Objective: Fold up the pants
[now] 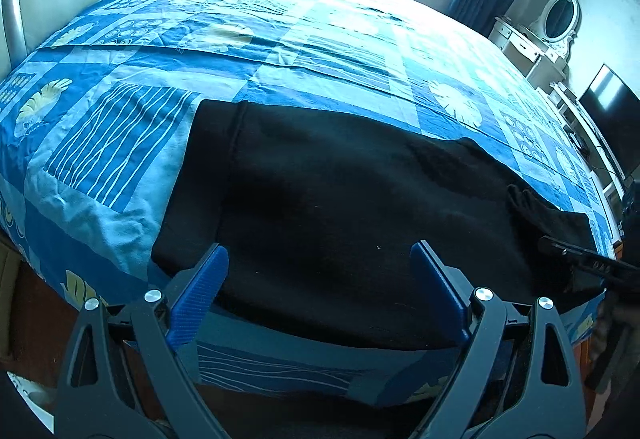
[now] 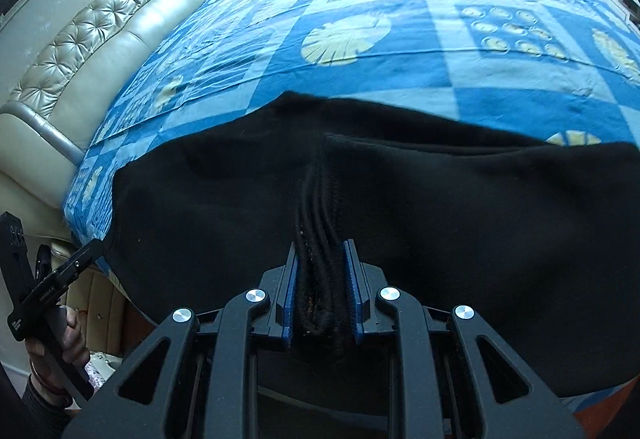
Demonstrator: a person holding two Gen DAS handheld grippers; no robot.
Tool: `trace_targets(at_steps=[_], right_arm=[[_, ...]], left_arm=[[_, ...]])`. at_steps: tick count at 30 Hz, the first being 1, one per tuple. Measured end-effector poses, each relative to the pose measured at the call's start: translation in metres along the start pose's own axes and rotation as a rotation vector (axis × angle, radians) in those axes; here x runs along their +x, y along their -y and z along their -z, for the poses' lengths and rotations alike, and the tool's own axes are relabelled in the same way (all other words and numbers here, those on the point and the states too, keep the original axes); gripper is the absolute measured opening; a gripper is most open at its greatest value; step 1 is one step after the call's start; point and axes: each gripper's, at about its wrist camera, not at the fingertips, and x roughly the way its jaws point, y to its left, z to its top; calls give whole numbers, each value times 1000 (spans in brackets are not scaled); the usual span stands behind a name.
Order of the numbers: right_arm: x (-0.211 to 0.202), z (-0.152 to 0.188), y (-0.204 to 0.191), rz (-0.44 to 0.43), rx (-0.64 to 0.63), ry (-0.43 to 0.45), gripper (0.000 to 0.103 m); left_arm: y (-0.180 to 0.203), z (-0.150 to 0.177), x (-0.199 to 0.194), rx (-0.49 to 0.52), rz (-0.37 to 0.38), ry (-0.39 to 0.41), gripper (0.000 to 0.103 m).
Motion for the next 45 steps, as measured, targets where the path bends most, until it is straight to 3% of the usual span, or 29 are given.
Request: trace_targets(at_steps=[19,24,28,33,36,40,43,45], right_arm=[[21,14,-15,-24,58,30,22],[22,17,-11,-95,116,46,31],[20,16,-10,-174,135,36,46],[-22,5,-20,-295,4,46,46],[-69,-10,14,-303,11,146,56],[-115,-24,106,-146,153,281,65],[-113,-23,172,-32,310,278,65],[-97,-19,204,-75,396,234,65]], left_arm=[[1,2,2,9,-10,-1,92],[4,4,4,21,-9,-10,92],[6,5,5,24,-2,-17,92],[7,7,5,16,7,-24,92],[7,8,5,10,14,-30,92],[9,8,6,9,24,-37,92],[9,8,7,3,31,-43,92],[8,9,8,-10,38,-53,92]])
